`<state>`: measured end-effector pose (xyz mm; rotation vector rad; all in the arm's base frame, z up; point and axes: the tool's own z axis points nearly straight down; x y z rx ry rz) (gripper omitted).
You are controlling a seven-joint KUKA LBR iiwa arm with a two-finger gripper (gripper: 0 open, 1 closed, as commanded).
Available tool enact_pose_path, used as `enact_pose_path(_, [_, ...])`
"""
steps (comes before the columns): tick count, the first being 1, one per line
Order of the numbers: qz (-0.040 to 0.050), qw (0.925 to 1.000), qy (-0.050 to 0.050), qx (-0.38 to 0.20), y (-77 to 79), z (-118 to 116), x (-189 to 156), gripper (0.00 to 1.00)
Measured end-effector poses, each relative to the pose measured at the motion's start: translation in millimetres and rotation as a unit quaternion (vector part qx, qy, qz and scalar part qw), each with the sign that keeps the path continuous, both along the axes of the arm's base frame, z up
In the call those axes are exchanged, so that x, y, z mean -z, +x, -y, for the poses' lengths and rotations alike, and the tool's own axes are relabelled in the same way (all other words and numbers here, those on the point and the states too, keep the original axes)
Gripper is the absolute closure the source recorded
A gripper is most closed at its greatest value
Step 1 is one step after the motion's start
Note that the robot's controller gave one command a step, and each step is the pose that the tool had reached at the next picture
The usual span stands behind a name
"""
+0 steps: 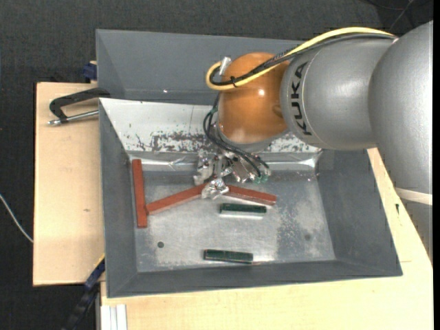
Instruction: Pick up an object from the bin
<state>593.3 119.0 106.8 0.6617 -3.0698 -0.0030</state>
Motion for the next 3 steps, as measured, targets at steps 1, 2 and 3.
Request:
enact_pose_path(1, [0.0053,1.0000,0.001,0.000,3.1,-0.8,-14.2,1.00])
enact_pose_path(2, [0.0058,1.0000,0.001,0.000,3.2,-1.0,-19.2,1.00])
enact_pose_path(3, [0.0050,1.0000,0.001,0.000,3.2,-1.2,-23.1,1.00])
